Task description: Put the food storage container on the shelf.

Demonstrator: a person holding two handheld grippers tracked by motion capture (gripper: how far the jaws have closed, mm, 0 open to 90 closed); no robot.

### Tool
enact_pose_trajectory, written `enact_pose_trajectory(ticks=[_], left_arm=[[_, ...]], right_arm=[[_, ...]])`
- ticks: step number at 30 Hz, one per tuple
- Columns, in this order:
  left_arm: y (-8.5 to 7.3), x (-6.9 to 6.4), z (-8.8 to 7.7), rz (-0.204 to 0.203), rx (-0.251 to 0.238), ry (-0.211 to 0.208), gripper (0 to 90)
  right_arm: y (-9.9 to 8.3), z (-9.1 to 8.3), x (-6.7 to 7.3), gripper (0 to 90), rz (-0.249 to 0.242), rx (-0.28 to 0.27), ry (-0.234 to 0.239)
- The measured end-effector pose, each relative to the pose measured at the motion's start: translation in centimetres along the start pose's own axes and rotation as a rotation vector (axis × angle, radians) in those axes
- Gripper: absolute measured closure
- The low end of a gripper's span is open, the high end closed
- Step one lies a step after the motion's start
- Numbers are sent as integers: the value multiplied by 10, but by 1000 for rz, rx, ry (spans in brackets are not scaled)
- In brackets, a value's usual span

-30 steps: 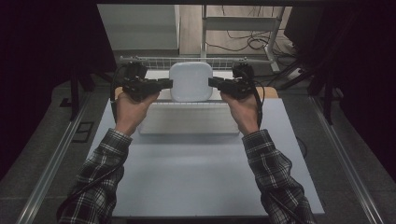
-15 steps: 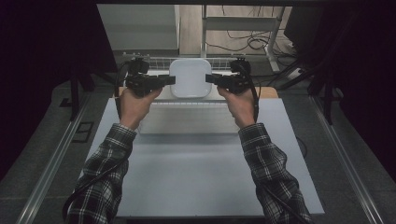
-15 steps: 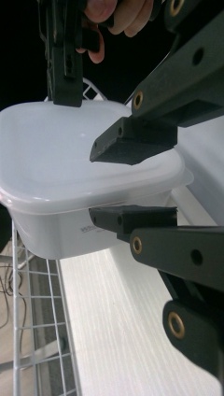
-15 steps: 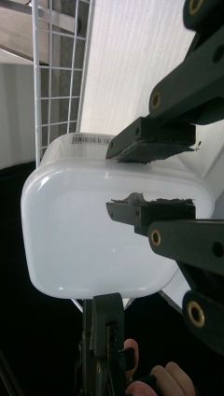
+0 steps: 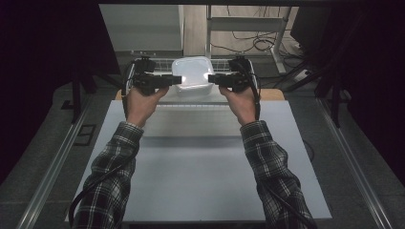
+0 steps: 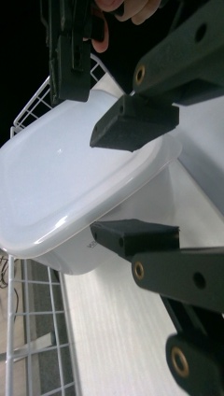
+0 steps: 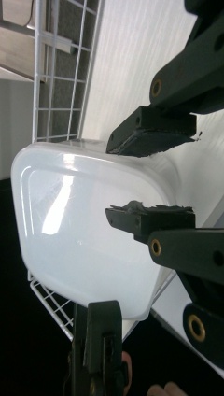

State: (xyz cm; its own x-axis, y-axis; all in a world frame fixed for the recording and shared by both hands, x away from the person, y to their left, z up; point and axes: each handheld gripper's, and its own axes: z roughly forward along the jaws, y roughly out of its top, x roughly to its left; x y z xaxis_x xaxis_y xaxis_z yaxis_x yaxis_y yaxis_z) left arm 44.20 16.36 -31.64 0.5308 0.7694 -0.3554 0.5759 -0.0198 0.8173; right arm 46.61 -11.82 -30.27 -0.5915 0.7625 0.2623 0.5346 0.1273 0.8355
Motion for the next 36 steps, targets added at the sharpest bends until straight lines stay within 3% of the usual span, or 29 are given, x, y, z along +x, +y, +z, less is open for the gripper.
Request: enact_pose_trajectory(ticks=[11, 13, 18, 19, 21, 22, 24, 26, 28, 29, 36], left_arm=[[11, 11, 11, -23, -14, 43, 478], [12, 13, 14, -27, -20, 42, 476], [11, 10, 13, 30, -48, 81, 406], [10, 9, 11, 35, -71, 61, 325], [9, 9, 9, 34, -77, 38, 248], [8, 9, 8, 39, -65, -15, 210], [6, 7, 7, 46, -64, -24, 164], [0, 4, 3, 88, -46, -49, 99], [-2, 2, 3, 98, -43, -57, 71], [-6, -1, 2, 121, -25, -71, 63], [-16, -9, 1, 187, -14, -58, 35]], right_arm=[[4, 4, 2, 604, -4, -12, -24], [5, 6, -1, 564, 10, -19, -31], [5, 7, -4, 496, 12, -22, -37], [5, 5, -4, 396, -17, -31, -54], [3, 4, -6, 254, -48, -38, -34], [1, 4, -7, 199, -57, -34, -24], [-1, 3, -8, 164, -67, -37, -15], [-8, 1, -10, 73, -78, -45, -4], [-13, -1, -10, 54, -94, -32, -6], [-15, -1, -9, 47, -103, -29, -7], [-22, -7, -3, 26, -156, -18, 2]])
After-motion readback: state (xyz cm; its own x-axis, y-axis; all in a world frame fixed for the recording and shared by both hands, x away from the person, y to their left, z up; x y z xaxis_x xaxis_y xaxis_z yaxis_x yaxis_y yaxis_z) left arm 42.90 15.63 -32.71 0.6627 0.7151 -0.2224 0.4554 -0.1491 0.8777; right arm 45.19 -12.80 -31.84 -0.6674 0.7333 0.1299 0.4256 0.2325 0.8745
